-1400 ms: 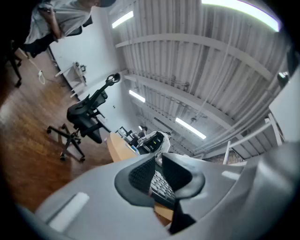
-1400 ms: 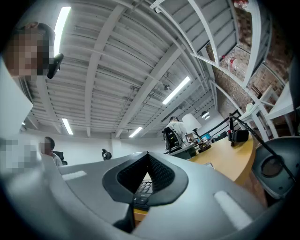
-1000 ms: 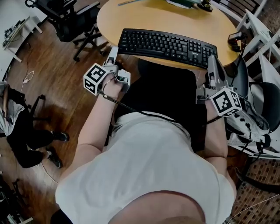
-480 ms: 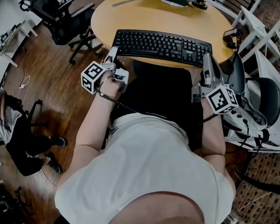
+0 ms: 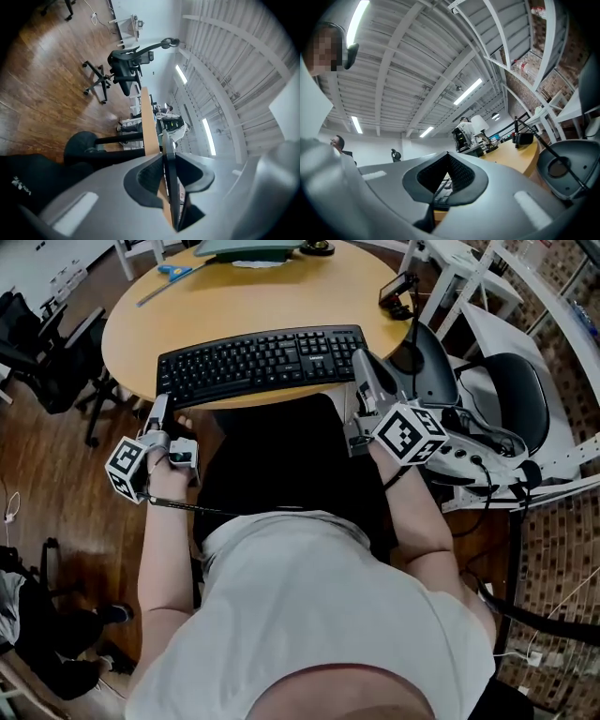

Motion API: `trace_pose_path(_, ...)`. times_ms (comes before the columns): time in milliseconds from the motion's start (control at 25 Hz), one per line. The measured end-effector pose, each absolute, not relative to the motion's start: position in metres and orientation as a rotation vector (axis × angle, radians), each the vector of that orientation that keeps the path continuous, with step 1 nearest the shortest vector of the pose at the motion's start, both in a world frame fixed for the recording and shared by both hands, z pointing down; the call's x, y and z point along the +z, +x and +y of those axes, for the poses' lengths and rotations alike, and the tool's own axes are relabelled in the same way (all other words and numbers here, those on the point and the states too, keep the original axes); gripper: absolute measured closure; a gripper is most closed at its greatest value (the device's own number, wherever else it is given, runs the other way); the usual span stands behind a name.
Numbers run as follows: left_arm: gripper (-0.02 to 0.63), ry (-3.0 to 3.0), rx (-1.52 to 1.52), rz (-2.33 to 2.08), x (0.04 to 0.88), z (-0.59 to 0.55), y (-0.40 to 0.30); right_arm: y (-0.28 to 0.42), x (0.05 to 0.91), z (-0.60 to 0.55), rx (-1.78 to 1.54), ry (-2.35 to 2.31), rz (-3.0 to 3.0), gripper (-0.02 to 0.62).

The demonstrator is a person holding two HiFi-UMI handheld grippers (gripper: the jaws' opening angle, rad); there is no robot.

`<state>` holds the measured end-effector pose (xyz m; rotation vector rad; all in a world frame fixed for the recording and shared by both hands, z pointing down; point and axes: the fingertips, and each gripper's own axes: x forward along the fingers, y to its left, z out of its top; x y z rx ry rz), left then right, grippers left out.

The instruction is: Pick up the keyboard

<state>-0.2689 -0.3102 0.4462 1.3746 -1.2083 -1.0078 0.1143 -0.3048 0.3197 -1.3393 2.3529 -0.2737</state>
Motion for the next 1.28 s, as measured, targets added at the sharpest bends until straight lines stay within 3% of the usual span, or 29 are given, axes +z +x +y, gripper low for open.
trace_pose_path(160, 0.408, 1.368, -1.002, -1.197, 0.445, -0.308, -0.268, 0.168, 0.335, -0.319, -0.320, -1.547, 2.198, 0.591)
trace_pose_path(320, 0.408, 1.368, -1.007, -1.205, 0.443, -0.306, -0.268, 0.213, 0.371, -0.333, -0.515, -1.606, 2.085, 0.458)
trace_pose_path(480, 0.407, 1.370, -0.997, -1.216, 0.443, -0.305, -0.268, 0.195, 0.400, -0.337, -0.699, -1.482, 2.123, 0.379)
trace_pose_path(1280, 0.402, 1.404, -0.969, -1.247, 0.442, -0.298, -0.270, 0.157, 0.408, -0.332, -0.881, -1.362, 2.191, 0.433)
